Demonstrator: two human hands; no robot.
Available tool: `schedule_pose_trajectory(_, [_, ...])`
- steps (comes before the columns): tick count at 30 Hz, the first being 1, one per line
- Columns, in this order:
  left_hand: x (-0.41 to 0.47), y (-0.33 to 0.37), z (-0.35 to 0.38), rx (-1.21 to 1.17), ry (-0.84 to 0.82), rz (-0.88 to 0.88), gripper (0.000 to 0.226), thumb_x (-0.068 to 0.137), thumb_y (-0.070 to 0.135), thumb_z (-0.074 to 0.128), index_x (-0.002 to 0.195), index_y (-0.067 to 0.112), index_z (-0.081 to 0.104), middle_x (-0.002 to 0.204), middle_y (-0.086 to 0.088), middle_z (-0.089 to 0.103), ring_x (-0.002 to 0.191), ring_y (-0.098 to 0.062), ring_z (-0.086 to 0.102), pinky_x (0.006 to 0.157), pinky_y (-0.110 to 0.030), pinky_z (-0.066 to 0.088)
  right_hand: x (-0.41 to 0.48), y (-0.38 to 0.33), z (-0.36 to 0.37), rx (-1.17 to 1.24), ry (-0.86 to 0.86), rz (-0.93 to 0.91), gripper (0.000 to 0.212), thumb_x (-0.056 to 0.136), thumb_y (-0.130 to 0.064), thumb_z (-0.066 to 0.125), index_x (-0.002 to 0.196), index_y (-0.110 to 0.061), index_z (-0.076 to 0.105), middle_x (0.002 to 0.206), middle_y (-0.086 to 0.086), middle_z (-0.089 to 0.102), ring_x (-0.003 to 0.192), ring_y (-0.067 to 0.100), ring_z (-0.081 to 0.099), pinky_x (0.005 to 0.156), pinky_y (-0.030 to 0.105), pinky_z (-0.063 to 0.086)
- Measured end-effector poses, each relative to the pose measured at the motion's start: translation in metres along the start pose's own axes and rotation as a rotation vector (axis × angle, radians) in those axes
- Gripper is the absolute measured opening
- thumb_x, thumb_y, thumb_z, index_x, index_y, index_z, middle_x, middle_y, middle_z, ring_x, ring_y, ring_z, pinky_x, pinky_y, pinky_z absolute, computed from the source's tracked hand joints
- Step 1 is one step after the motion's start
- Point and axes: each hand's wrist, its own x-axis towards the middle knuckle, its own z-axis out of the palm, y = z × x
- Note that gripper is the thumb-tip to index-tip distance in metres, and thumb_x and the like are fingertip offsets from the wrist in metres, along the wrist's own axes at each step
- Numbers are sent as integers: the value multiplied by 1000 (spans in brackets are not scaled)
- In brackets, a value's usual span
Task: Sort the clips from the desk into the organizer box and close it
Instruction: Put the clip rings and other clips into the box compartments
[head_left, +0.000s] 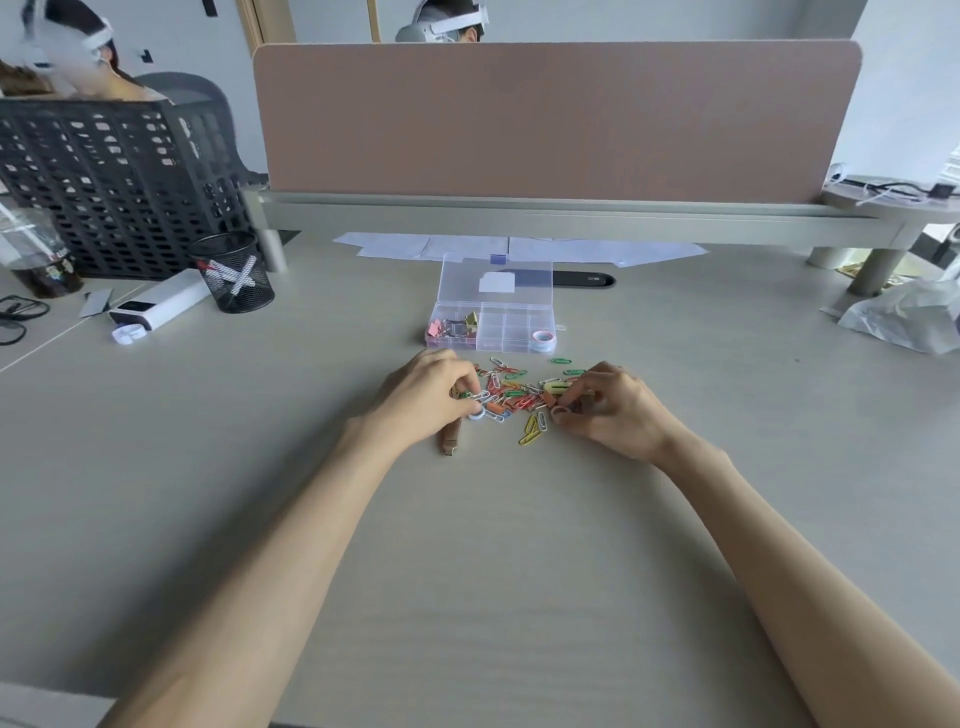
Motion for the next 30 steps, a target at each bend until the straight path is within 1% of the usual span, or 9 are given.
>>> schedule_pose_trajectory(4, [2,-1,0,7,-22,0,9,76,30,73,75,25,65,80,9,54,86,-12,53,78,-37,48,1,1,0,86,-6,39,7,73,-25,75,77,-23,68,89,-3,56,78,5,48,65,7,34])
schedule_pose_trajectory(6, [3,-1,-1,-10,-36,-10,6,75,28,73,73,25,68,78,10,58,83,-12,56,76,-38,50,-1,2,0,136,2,30,8,73,-24,75,73,-22,67,81,-5,58,70,3,48,62,10,36])
schedule_pose_trajectory(9, [6,3,-5,-21,-67,-53,6,74,26,74,71,28,69,73,13,64,77,-12,60,71,-33,51,-4,1,-1,181,-4,22,10,73,-22,74,70,-20,65,67,-9,58,60,4,45,56,15,36])
schedule_pose_trajectory(12, [9,7,-9,-22,-104,-94,7,74,22,74,72,26,68,73,12,66,70,-8,58,63,-27,45,-5,1,2,182,-9,10,11,74,-21,74,67,-20,64,68,-5,63,58,4,46,55,13,36])
schedule_pose_trajectory(15, [12,12,-11,-7,-115,-99,9,73,17,74,76,22,67,75,11,68,63,-4,54,57,-24,36,-5,-1,4,194,6,1,11,75,-22,73,68,-18,65,66,-10,63,58,2,47,56,12,37])
schedule_pose_trajectory(18, [15,18,-14,3,-172,-82,13,72,11,72,78,21,65,76,11,69,65,-7,57,60,-23,40,-5,-3,4,211,49,0,10,75,-20,73,69,-16,65,61,-15,59,58,0,46,54,10,37])
schedule_pose_trajectory(21, [17,22,-18,78,-222,-74,11,71,18,74,78,23,68,78,14,67,68,-5,57,59,-24,39,-6,-3,4,228,75,5,11,76,-18,73,69,-15,64,59,-14,57,57,2,44,53,11,35])
schedule_pose_trajectory(28, [15,25,-21,196,-216,-25,6,76,22,68,78,24,73,81,13,65,77,-11,57,56,-24,36,-5,-2,5,236,90,9,12,77,-19,71,67,-19,63,62,-12,57,60,4,45,56,13,36])
schedule_pose_trajectory(30, [15,24,-21,183,-228,-23,6,77,22,66,77,23,72,81,14,66,74,-8,59,56,-24,39,-6,0,5,271,103,6,13,78,-22,72,68,-22,64,64,-9,60,61,7,46,58,18,39])
